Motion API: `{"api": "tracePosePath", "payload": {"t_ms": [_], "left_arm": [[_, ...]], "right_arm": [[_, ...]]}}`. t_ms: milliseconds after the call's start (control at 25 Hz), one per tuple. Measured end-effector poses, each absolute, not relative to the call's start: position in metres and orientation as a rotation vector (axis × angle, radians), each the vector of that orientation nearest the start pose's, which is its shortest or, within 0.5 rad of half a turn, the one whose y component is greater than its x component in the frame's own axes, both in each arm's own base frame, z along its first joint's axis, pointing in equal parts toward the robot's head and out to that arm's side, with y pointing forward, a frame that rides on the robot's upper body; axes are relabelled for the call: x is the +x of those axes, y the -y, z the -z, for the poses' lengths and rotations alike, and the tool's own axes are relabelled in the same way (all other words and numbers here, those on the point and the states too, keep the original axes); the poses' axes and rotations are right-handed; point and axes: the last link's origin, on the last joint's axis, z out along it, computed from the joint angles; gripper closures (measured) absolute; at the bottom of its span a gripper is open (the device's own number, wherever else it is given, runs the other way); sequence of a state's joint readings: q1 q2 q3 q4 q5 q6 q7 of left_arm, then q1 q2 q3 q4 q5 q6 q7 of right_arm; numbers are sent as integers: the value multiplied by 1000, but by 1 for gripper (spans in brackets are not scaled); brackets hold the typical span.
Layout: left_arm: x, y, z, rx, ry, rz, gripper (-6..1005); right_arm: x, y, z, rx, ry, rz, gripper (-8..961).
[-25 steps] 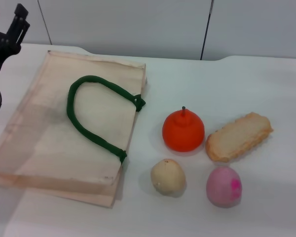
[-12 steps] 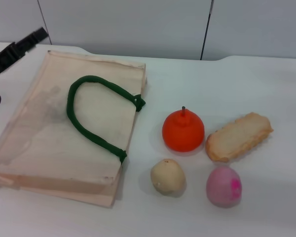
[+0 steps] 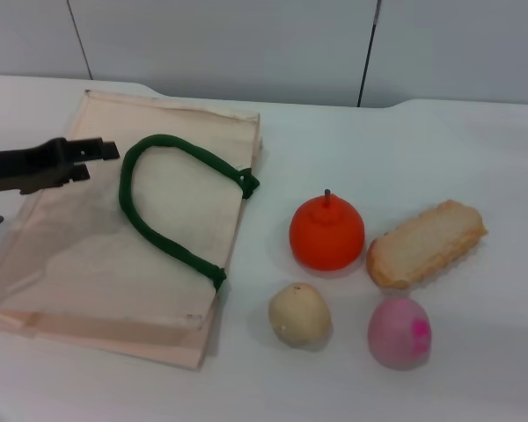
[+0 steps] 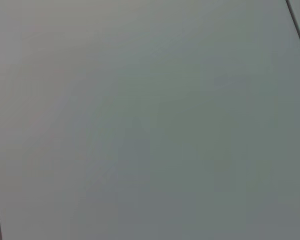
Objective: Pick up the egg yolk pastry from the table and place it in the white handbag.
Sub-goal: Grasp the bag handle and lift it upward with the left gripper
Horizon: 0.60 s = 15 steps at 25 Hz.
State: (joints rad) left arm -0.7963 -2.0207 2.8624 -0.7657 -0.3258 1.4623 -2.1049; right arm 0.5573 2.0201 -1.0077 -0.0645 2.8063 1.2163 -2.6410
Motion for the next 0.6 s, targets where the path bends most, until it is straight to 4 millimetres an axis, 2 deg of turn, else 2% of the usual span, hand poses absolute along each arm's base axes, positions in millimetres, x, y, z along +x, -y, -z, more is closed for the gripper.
{"api": "tracePosePath", "payload": {"t_ms": [400,600], "left_arm": [[-315,-379,-87,-1970,1742,374,230],[-306,-390,-84,-1995,1712,336,231]], "right_arm": [[325,-374,-55,-1453,-600,-929,75],[324,-375,-55,-1455,-600,-931,75]]}}
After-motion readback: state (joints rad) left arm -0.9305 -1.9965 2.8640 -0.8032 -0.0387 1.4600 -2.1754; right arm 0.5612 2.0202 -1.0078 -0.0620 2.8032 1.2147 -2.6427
